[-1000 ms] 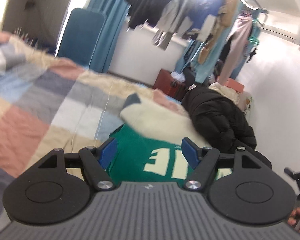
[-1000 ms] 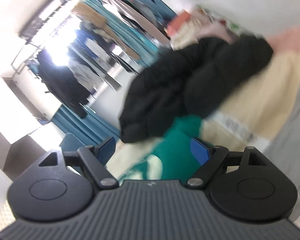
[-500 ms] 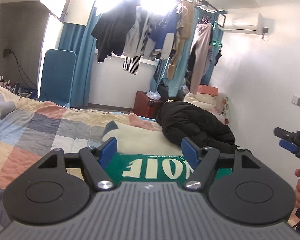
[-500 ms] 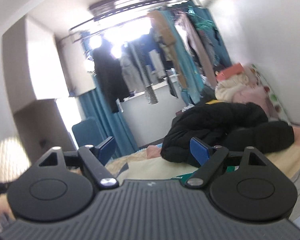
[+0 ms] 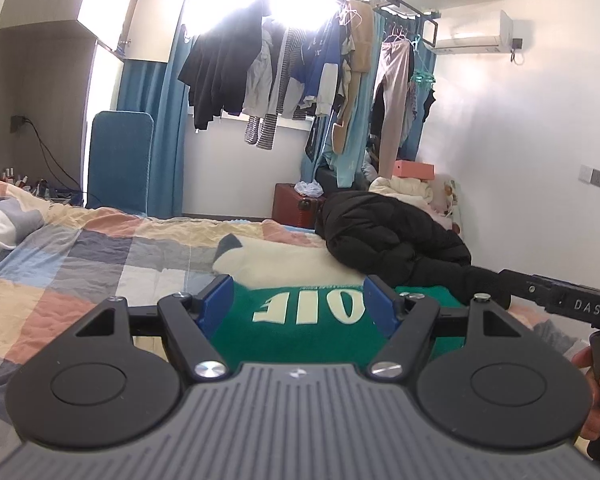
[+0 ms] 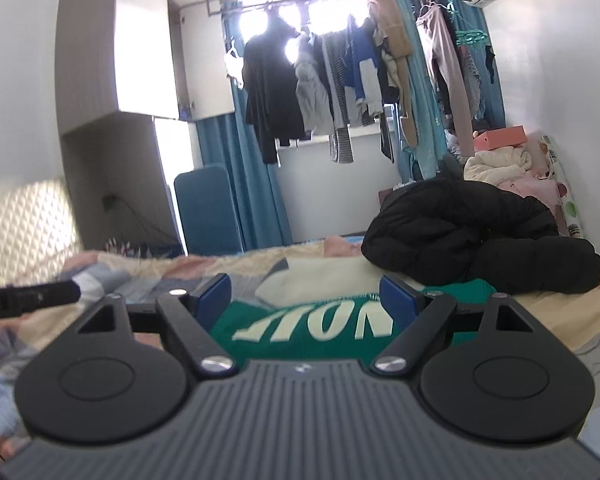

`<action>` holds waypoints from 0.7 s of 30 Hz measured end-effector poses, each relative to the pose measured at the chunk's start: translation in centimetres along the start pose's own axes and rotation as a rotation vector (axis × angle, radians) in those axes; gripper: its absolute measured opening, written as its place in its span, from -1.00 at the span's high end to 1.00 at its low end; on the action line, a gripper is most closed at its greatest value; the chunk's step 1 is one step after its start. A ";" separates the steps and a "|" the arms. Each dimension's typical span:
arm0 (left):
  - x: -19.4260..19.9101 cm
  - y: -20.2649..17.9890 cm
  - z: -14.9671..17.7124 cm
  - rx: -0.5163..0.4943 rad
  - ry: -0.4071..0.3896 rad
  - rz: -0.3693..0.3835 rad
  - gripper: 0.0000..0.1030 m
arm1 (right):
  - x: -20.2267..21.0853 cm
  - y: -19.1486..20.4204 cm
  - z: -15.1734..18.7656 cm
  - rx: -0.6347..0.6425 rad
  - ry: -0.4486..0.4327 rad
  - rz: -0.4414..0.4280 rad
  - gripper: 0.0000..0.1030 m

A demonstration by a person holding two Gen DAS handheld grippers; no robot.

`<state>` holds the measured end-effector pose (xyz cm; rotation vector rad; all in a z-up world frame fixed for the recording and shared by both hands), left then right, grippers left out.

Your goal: Fold large clothes

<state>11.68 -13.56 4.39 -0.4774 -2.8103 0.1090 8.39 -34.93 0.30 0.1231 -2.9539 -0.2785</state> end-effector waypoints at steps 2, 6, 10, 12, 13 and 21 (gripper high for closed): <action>-0.1 0.1 0.6 0.001 0.009 0.003 -0.47 | 0.1 0.5 0.7 0.010 0.014 0.009 -0.62; -0.7 0.1 1.6 -0.002 0.025 0.000 -0.47 | 0.2 1.2 1.9 0.016 0.039 0.022 -0.61; -1.2 0.3 2.8 0.013 0.041 0.000 -0.47 | 0.4 1.7 3.3 0.030 0.070 0.037 -0.61; -1.7 0.5 3.2 0.015 0.049 -0.005 -0.47 | 0.3 1.9 3.8 0.038 0.084 0.045 -0.61; -1.7 0.5 3.6 0.017 0.055 -0.006 -0.47 | 0.3 2.0 4.0 0.046 0.092 0.048 -0.61; -2.6 1.3 4.9 0.032 0.085 -0.016 -0.47 | 0.1 2.0 5.7 0.039 0.138 0.062 -0.61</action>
Point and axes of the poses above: each gripper's, at about its wrist camera, not at the fingertips, and x roughly against the way its jaws point, y to its left, z to its underside, the point moved 6 cm from there along -x, roughly the way its jaws point, and after that the axes turned 10 degrees about -z, right-handed, at the moved point
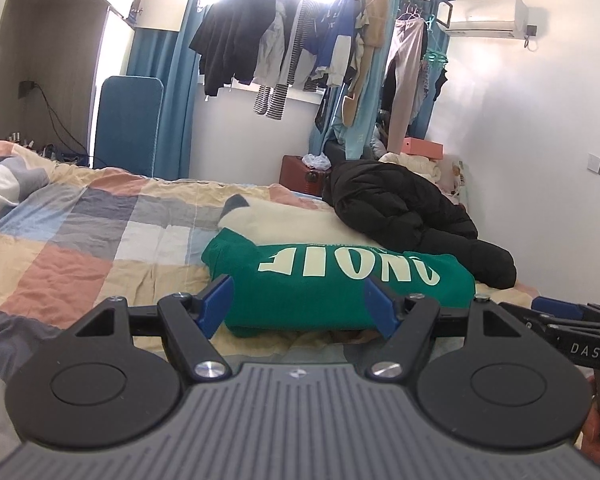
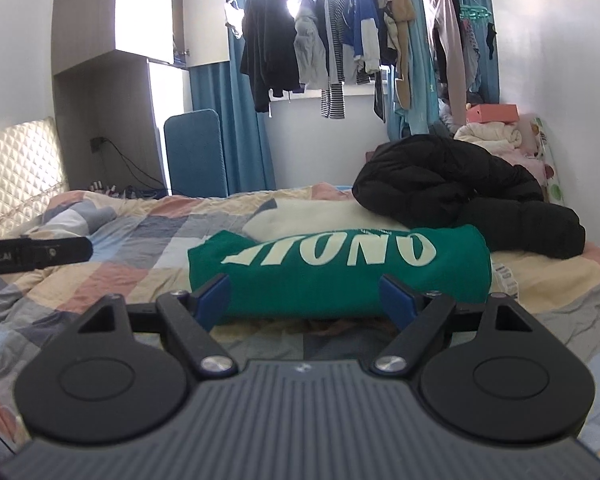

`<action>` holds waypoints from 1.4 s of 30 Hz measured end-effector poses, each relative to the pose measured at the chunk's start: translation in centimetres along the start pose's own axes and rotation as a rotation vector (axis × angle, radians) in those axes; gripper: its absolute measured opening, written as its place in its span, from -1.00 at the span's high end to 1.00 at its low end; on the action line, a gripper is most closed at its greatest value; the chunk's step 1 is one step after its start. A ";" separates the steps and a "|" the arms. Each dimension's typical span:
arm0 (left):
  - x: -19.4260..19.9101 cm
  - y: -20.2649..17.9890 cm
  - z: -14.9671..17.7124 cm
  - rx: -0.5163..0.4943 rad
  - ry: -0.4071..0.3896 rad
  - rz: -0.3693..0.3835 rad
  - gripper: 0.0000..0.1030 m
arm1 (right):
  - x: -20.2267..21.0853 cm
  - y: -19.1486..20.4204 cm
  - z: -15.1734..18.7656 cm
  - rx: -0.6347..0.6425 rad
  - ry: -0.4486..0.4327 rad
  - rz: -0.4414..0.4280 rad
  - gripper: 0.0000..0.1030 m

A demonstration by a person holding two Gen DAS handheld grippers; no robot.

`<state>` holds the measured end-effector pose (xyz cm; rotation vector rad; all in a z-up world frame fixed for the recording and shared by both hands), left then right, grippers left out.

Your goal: Fold large clothes

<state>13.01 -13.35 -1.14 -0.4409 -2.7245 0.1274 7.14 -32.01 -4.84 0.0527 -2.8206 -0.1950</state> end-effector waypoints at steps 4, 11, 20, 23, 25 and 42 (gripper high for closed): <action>-0.4 -0.2 0.1 -0.006 0.004 0.000 -0.47 | 0.2 -0.2 0.5 -0.009 0.010 0.011 -0.61; -0.7 -0.6 0.3 -0.023 0.010 0.008 -0.47 | 0.4 -0.3 0.4 -0.005 0.007 0.027 -0.61; -0.8 -0.4 0.1 -0.018 0.005 0.009 -0.47 | 0.5 -0.4 0.3 -0.012 0.007 0.034 -0.61; -0.8 -0.4 0.1 -0.018 0.008 0.009 -0.48 | 0.5 -0.4 0.3 -0.011 0.007 0.033 -0.61; -0.9 -0.5 0.2 -0.021 0.013 0.009 -0.48 | 0.5 -0.5 0.3 -0.013 0.007 0.031 -0.61; -0.4 -0.6 0.2 -0.020 0.008 0.007 -0.55 | 1.0 -0.5 0.3 -0.021 0.008 0.055 -0.61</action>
Point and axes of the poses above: each gripper's, at about its wrist camera, not at the fingertips, and x roughly against the way its jaws point, y to its left, z to its underside, the point moved 6 cm from there along -x, roughly the way its jaws point, and after that the axes turned 10 degrees about -z, right-handed, at the moved point
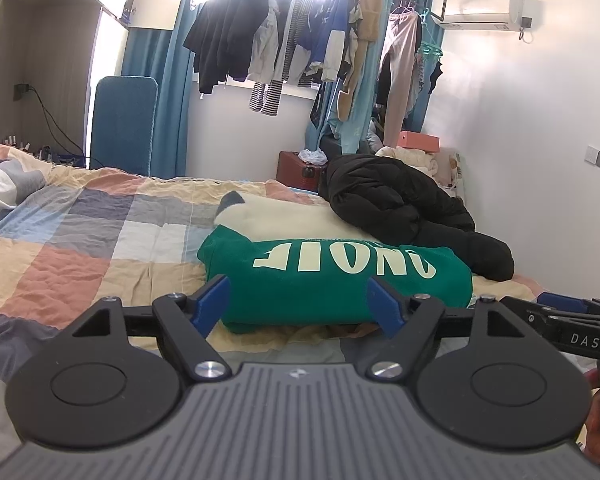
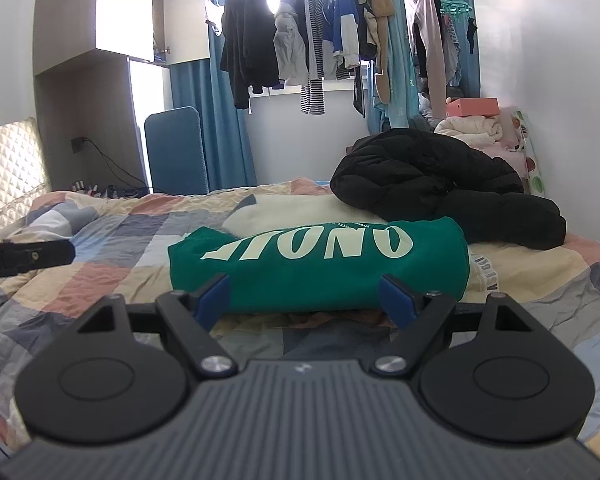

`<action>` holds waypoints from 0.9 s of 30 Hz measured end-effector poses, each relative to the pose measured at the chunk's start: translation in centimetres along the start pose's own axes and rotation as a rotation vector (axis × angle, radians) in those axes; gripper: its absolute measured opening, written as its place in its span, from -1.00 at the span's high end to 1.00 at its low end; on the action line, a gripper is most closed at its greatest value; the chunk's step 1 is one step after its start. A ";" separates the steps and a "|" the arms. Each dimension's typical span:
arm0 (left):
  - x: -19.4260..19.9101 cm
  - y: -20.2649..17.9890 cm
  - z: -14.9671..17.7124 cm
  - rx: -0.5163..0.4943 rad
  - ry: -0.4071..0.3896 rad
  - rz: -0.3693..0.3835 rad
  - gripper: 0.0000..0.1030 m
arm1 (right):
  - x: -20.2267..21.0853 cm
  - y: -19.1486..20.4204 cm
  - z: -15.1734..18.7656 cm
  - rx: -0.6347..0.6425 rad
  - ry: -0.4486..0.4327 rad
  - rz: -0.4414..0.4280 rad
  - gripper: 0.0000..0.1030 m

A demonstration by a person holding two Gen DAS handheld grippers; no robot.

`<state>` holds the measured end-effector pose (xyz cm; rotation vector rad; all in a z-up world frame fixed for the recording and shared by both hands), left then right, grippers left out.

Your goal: Fold large clothes

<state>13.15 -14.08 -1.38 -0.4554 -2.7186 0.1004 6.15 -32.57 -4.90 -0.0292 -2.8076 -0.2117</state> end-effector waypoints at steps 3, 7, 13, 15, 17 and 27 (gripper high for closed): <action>0.1 0.0 -0.1 -0.004 0.001 -0.005 -0.55 | 0.0 -0.1 -0.1 -0.009 0.002 -0.001 -0.61; 0.3 -0.2 -0.2 -0.005 0.004 -0.001 -0.60 | 0.0 -0.2 -0.1 -0.005 0.001 0.005 -0.61; 0.4 -0.8 -0.1 -0.039 -0.002 -0.005 -0.79 | -0.2 -0.1 0.1 -0.006 0.006 0.008 -0.61; 0.4 -0.9 -0.1 -0.037 -0.001 0.000 -0.86 | -0.1 -0.1 0.1 -0.004 0.006 0.010 -0.61; 0.3 -0.8 -0.1 -0.030 0.003 0.001 -0.92 | -0.1 -0.1 0.1 0.001 0.010 0.016 -0.61; 0.3 -0.8 -0.1 -0.033 0.009 -0.012 -0.99 | 0.0 0.1 0.2 0.013 0.026 0.021 -0.72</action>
Point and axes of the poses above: each gripper's, at about its wrist camera, not at the fingertips, and x roughly against the way its jaws point, y to its left, z to its underside, the point moved 6 cm from there along -x, roughly the way its jaws point, and after that the axes turned 10 degrees about -z, right-handed, at the moved point
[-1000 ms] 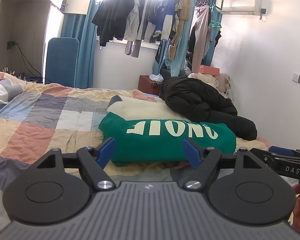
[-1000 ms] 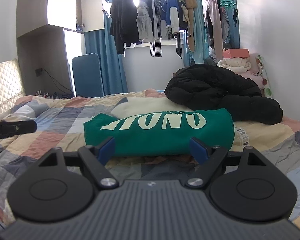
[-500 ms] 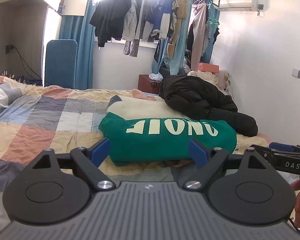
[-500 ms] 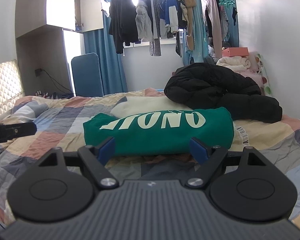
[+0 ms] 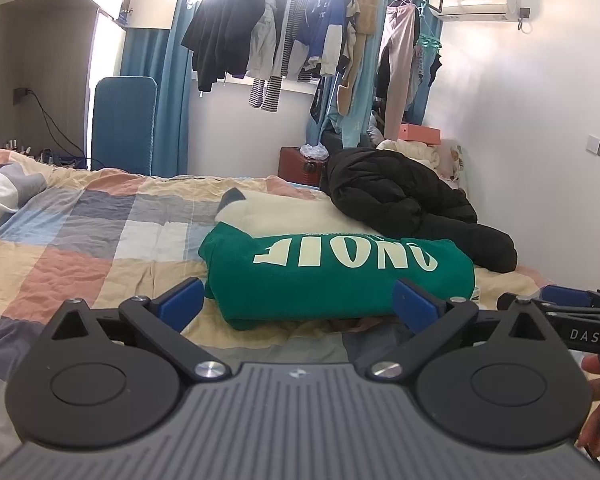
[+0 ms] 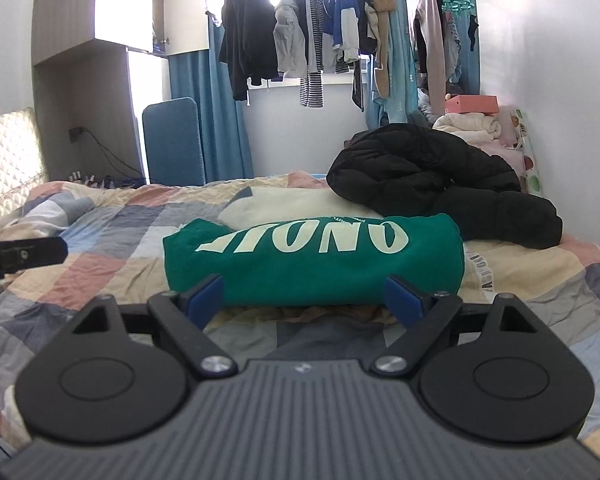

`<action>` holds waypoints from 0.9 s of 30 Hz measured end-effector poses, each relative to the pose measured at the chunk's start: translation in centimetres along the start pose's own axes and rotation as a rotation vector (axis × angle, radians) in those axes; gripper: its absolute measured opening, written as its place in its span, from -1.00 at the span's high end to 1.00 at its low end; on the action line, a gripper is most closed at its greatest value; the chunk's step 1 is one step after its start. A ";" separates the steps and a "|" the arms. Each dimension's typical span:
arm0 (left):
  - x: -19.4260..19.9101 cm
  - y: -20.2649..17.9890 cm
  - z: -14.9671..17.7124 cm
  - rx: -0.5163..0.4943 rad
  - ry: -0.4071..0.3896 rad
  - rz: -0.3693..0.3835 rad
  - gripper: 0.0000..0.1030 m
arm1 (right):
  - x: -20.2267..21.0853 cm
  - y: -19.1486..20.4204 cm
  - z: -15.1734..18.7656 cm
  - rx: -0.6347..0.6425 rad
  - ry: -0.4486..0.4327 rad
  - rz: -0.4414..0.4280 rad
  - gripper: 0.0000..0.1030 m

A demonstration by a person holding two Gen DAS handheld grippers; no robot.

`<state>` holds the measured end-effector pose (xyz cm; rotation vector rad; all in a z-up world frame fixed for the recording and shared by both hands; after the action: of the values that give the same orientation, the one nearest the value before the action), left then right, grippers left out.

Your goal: Fold large clothes

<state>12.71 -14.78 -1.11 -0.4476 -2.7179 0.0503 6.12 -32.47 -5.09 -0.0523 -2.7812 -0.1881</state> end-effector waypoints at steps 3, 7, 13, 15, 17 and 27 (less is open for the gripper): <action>0.0 0.0 0.0 0.003 0.000 0.001 -0.99 | -0.1 -0.2 0.0 -0.011 0.003 0.014 -1.00; 0.0 0.0 0.0 0.002 -0.001 -0.002 -1.00 | 0.1 -0.4 -0.1 -0.024 -0.009 0.018 -1.00; 0.2 0.0 -0.1 0.002 -0.003 -0.011 -1.00 | 0.2 -0.3 -0.1 -0.025 -0.009 0.017 -1.00; 0.3 -0.1 0.0 0.001 -0.001 -0.018 -1.00 | 0.2 -0.3 -0.1 -0.025 -0.006 0.017 -1.00; 0.4 -0.1 0.0 -0.001 -0.001 -0.020 -1.00 | 0.2 -0.3 0.0 -0.029 -0.004 0.018 -1.00; 0.3 -0.1 0.1 -0.012 0.006 -0.043 -1.00 | 0.4 -0.5 0.0 -0.041 -0.003 0.021 -1.00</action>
<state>12.38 -14.72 -1.09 -0.3916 -2.7225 0.0213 5.71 -32.99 -5.04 -0.0914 -2.7782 -0.2403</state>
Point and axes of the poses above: each gripper's, at about its wrist camera, not at the fingertips, and x roughly against the way its jaws point, y to its left, z to its underside, the point moved 6 cm from there along -x, roughly the way its jaws point, and after that the axes turned 10 degrees about -z, right-handed, at the moved point
